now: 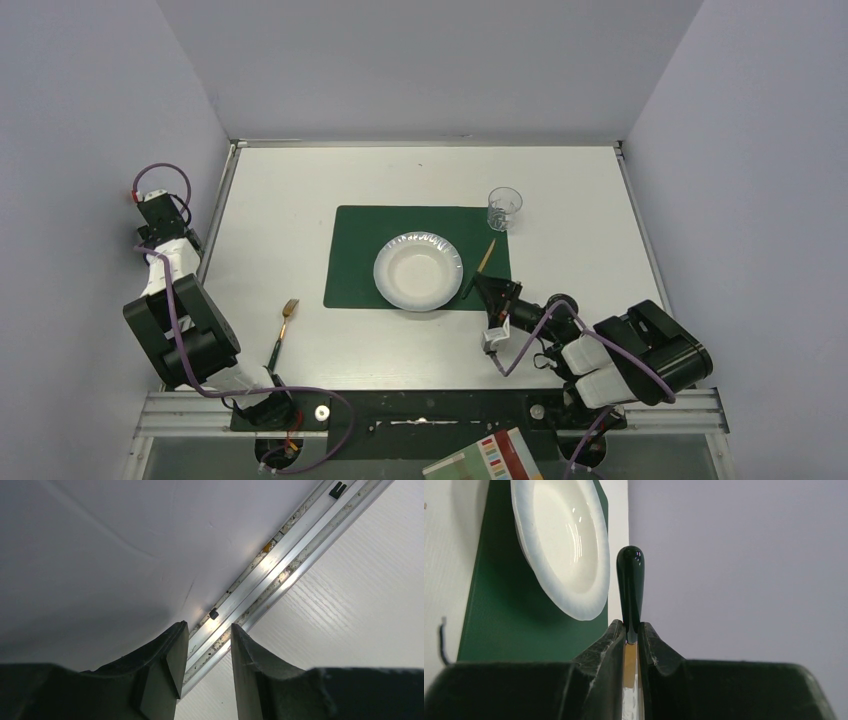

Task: Set the dinner table for one person
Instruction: Place the knife on the napkin.

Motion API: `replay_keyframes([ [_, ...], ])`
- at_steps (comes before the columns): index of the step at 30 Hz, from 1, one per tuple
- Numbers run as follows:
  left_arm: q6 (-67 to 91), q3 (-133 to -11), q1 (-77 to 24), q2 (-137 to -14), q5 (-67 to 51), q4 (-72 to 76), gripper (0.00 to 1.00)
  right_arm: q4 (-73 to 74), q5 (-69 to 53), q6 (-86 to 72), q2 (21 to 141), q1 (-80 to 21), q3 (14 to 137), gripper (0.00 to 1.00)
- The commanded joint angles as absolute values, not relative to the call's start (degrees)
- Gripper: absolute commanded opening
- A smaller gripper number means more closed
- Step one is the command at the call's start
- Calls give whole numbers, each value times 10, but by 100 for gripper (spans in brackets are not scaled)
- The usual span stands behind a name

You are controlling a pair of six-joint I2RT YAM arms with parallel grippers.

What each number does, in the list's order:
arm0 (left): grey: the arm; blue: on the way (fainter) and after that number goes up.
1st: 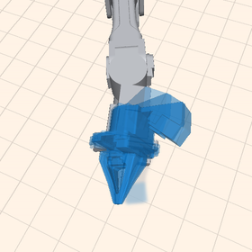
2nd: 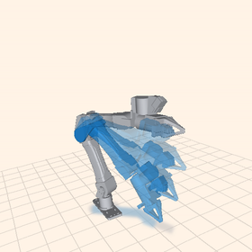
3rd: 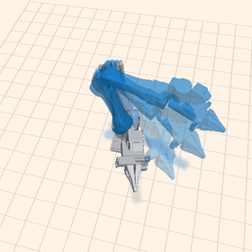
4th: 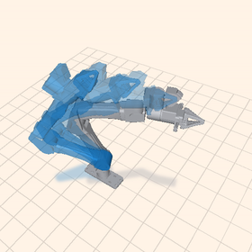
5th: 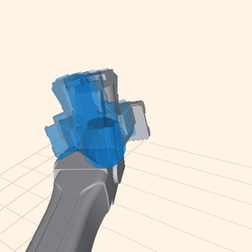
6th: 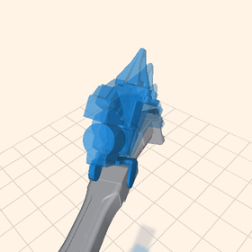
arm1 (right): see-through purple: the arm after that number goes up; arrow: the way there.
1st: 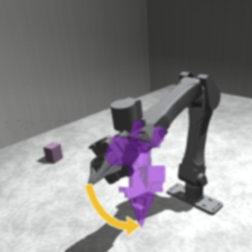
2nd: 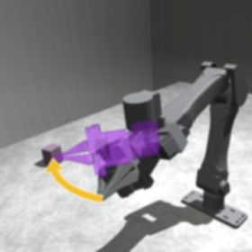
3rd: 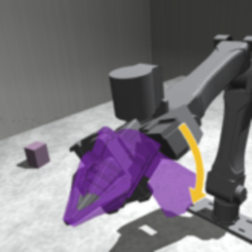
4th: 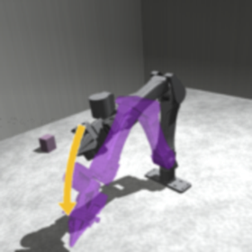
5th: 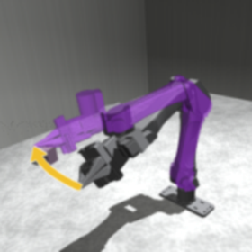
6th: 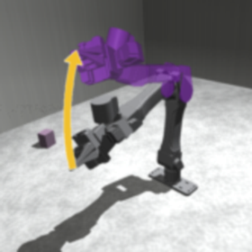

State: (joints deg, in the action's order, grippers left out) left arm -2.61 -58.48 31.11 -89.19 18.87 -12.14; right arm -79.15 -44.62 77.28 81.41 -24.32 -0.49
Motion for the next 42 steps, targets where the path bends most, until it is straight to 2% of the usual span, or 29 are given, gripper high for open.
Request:
replay_keyframes([
  [1,-29,-594,312,-875,192,-96,36,-820,-464,793,813,-235,-103,1],
  [3,-30,-593,312,-875,192,-96,36,-824,-459,789,809,-232,-103,18],
  [4,-30,-593,312,-875,192,-96,36,-826,-459,787,806,-229,-103,17],
  [5,-30,-594,312,-875,192,-96,36,-828,-459,783,805,-227,-103,9],
  [6,-30,-595,312,-875,193,-96,36,-831,-457,777,803,-226,-103,5],
  [7,-30,-595,312,-875,192,-97,36,-830,-453,774,800,-226,-103,7],
  [10,-30,-597,312,-875,191,-98,36,-825,-448,761,797,-222,-105,28],
  [12,-30,-597,312,-874,192,-98,36,-827,-448,753,799,-220,-103,32],
  [16,-30,-596,312,-874,193,-98,36,-837,-454,738,797,-219,-103,79],
  [17,-30,-596,312,-874,193,-98,36,-841,-457,738,796,-219,-103,82],
  [20,-30,-598,312,-876,194,-99,36,-844,-463,742,798,-219,-103,76],
  [23,-30,-598,312,-877,195,-99,36,-870,-461,715,798,-219,-101,87],
  [26,-31,-597,312,-877,195,-99,36,-906,-428,671,796,-218,-79,87],
  [29,-31,-597,312,-878,198,-98,36,-941,-305,549,794,-224,-11,82],
  [31,-31,-598,312,-878,199,-98,36,-932,-146,471,794,-246,62,78],
  [33,-31,-598,312,-881,201,-98,36,-852,32,442,791,-274,159,77],
  [34,-31,-599,312,-881,201,-98,36,-778,124,428,793,-286,220,72],
  [36,-31,-598,312,-882,199,-98,36,-466,236,375,812,-299,402,64],
  [37,-31,-599,312,-882,198,-99,36,-270,218,331,838,-288,504,61],
  [38,-31,-599,312,-883,198,-100,36,-43,149,292,870,-266,600,98],
  [40,-31,-599,312,-885,197,-101,36,162,-31,182,927,-220,752,98],
  [42,-31,-600,312,-887,199,-101,36,290,-237,154,985,-168,868,98],
])
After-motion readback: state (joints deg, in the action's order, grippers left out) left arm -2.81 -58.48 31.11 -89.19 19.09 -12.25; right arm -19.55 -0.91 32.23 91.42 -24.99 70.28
